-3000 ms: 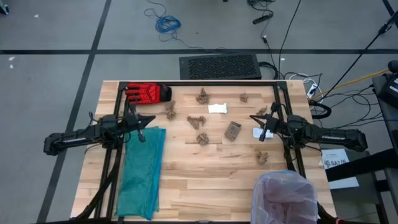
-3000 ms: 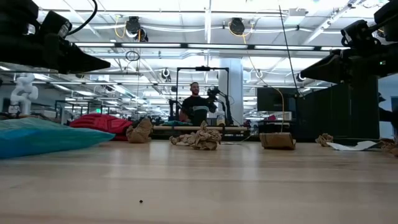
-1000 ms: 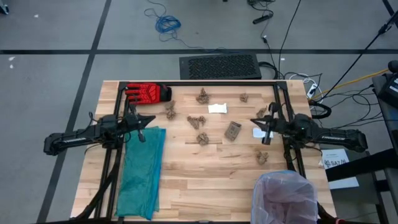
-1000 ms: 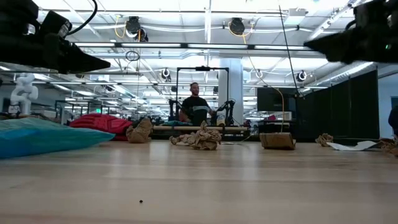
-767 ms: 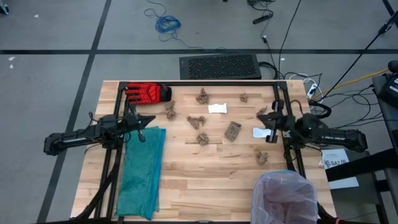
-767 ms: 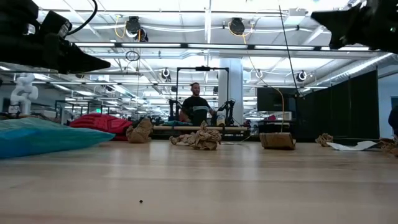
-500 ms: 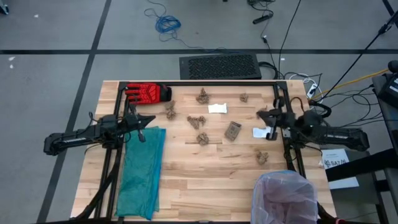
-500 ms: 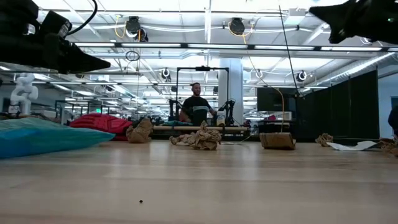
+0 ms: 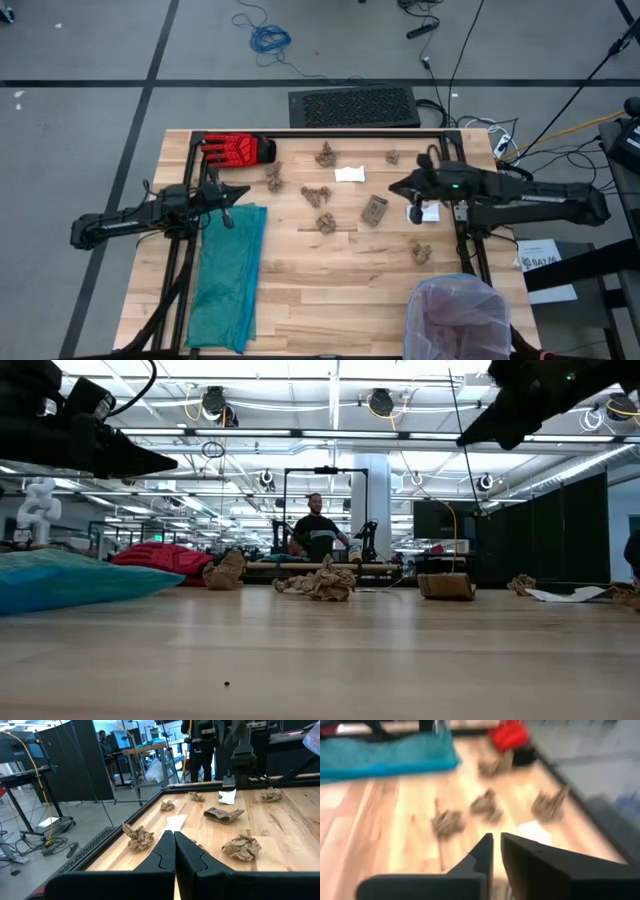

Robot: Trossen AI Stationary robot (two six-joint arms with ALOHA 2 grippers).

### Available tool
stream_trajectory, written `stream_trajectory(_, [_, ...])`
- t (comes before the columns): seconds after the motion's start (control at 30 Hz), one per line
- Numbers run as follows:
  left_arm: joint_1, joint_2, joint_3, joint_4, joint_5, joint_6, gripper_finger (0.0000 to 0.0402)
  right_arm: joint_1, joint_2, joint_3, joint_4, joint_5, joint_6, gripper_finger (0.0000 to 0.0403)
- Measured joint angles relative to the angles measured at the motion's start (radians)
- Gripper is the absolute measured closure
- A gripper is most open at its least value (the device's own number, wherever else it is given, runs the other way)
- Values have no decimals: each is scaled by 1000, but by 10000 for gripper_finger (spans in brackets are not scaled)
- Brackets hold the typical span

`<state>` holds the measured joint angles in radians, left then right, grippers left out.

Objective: Place trash/remove bag and relplace
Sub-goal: Put the brown coffee sleeve into the black trash bin

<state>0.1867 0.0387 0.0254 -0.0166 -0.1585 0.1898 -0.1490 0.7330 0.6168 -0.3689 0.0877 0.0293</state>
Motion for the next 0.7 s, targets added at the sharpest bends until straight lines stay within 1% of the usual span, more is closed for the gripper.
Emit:
stream_trajectory(0.1, [0,0,0,0,0,0,402,1,96,51,-54,-25,92,334])
stream_trajectory(0.23, [0,0,0,0,0,0,402,6,209,74,-84,-89,201,275])
stream_trajectory(0.33, [0,0,0,0,0,0,402,29,287,74,-84,-84,244,230])
stream_trajectory(0.43, [0,0,0,0,0,0,402,53,363,74,-81,-47,277,192])
stream_trajectory(0.57, [0,0,0,0,0,0,402,83,455,74,-63,-37,320,162])
stream_trajectory(0.7, [0,0,0,0,0,0,402,114,542,74,-12,-17,330,152])
